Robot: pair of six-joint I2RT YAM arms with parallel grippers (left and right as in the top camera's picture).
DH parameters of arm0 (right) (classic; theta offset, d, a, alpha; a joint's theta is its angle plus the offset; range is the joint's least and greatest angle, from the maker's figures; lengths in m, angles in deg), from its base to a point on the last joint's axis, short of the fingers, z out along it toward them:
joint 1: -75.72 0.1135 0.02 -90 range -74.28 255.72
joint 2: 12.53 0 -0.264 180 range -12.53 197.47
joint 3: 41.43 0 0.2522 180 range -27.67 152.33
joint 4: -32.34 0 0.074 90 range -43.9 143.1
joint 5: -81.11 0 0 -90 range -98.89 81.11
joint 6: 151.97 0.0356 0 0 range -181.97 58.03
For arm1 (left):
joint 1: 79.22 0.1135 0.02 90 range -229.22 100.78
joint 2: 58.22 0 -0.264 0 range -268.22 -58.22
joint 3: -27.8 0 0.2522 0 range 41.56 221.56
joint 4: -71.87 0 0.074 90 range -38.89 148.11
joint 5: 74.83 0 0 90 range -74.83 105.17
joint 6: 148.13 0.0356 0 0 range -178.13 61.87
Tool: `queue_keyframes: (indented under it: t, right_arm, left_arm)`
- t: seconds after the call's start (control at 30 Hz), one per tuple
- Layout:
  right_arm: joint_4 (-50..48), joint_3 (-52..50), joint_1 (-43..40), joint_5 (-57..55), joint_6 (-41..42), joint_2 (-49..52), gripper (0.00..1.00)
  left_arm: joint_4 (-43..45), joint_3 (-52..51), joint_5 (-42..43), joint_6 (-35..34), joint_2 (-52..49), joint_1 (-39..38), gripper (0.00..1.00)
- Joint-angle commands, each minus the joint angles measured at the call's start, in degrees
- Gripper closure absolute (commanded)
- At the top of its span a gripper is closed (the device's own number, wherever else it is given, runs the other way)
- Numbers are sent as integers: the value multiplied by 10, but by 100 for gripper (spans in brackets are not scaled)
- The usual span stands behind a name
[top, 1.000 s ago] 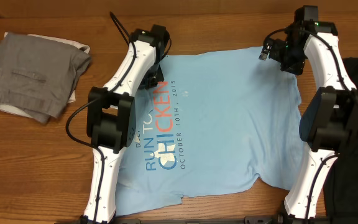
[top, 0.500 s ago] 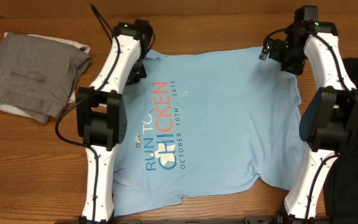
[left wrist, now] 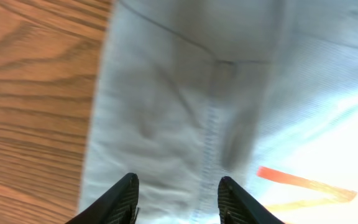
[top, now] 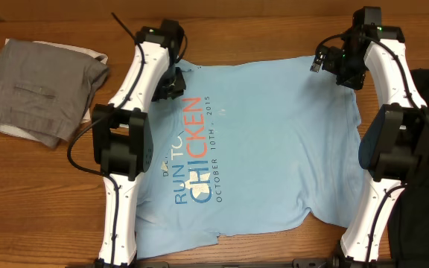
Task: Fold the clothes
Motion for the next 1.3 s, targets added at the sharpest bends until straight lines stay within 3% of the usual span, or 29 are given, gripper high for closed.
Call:
queue_keyframes:
  t: [0.0, 0.47, 0.77, 0.87, 1.27]
  right_arm:
    - [-3, 12, -1, 5, -2, -6, 0]
    - [-3, 12, -1, 5, -2, -6, 0]
    - [-3, 12, -1, 5, -2, -6, 0]
    - [-3, 12, -1, 5, -2, -6, 0]
    - [-3, 12, -1, 5, -2, -6, 0]
  left_arm:
    - [7, 11, 7, -17, -3, -12, 55]
    - [65, -56, -12, -45, -6, -37, 59]
    - [66, -56, -25, -38, -6, -37, 77]
    - [63, -54, -26, -33, -6, -36, 95]
    - [7, -12, -89, 19, -6, -10, 96]
